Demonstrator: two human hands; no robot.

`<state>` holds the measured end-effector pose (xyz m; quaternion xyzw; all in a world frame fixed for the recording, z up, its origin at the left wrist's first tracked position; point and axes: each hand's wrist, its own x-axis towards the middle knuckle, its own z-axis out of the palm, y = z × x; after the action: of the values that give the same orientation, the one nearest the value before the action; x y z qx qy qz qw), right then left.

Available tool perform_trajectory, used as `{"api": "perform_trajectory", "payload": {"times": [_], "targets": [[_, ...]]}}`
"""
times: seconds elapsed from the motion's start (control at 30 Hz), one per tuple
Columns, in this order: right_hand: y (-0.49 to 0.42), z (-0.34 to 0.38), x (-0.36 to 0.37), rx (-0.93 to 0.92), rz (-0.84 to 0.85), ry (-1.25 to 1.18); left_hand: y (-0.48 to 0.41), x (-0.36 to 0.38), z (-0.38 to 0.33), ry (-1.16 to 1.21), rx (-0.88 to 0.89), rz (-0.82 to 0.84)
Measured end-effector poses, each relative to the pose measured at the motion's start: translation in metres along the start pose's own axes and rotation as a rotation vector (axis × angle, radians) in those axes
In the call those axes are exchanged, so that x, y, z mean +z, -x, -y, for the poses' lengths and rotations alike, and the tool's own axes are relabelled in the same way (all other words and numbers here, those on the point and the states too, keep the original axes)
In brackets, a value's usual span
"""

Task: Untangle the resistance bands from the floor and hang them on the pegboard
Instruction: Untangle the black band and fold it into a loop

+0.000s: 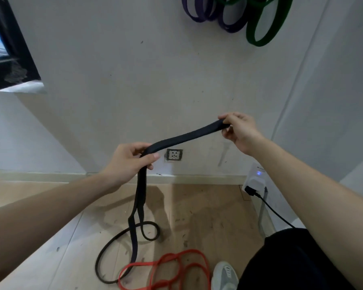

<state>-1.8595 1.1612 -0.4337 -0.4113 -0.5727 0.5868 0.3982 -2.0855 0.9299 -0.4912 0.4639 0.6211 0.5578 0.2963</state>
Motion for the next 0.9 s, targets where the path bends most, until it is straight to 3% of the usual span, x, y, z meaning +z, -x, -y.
{"api": "perform_trajectory", "payload": {"times": [0.07,0.17,0.27,0.4,0.5,0.7,0.9], "targets": [[-0.002,-0.015,-0.003,0.092,0.101,0.159,-0.001,-0.002,-0.008,0.023,0.007,-0.02],[0.008,-0.028,-0.003,0.231,0.385,0.546,-0.001,-0.002,-0.021,0.064,0.021,-0.018],[0.024,-0.023,0.012,0.131,0.594,0.965,-0.002,-0.001,-0.031,0.086,0.043,-0.009],[0.054,0.005,0.059,-0.187,0.582,0.668,-0.001,0.0,-0.041,0.038,0.078,0.05],[0.079,0.016,0.089,-0.324,0.69,0.567,-0.001,-0.007,-0.048,0.001,0.147,0.089],[0.09,0.019,0.103,-0.332,0.77,0.434,-0.001,-0.026,-0.052,-0.084,0.17,0.11],[0.084,0.024,0.1,-0.323,0.768,0.478,0.0,-0.037,-0.052,-0.2,0.192,0.109]]}}
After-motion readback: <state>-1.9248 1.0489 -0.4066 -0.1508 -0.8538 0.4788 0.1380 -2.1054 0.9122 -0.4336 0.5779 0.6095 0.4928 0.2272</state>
